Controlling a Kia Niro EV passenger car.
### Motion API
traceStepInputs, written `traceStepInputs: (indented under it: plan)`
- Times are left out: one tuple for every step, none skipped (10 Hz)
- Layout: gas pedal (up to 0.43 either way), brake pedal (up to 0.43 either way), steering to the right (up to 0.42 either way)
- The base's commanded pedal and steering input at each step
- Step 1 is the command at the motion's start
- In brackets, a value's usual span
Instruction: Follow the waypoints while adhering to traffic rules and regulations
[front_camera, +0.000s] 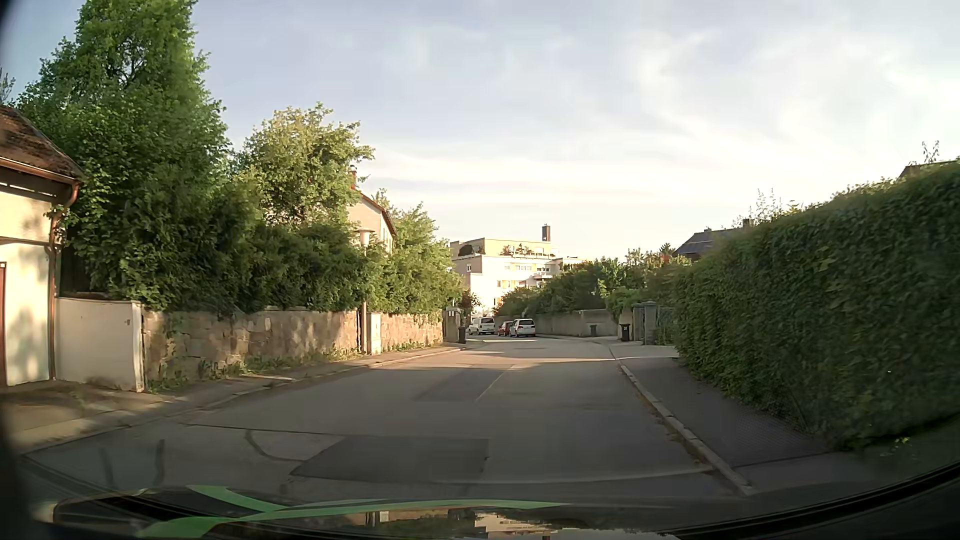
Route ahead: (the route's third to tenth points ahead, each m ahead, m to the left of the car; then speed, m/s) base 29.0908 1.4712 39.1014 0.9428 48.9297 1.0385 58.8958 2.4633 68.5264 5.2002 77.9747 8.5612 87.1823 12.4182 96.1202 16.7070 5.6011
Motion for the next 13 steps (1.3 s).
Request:
traceStepInputs:
  plan:
    - [0.079,0.000,0.035]
    - [0.079,0.000,0.034]
    - [0.098,0.000,0.033]
    - [0.098,0.000,0.033]
    - [0.098,0.000,0.033]
    - [0.098,0.000,0.033]
    - [0.087,0.000,0.032]
    - [0.087,0.000,0.032]
    - [0.087,0.000,0.032]
    - [0.087,0.000,0.031]
    - [0.079,0.000,0.030]
    - [0.079,0.000,0.030]
    - [0.067,0.000,0.029]
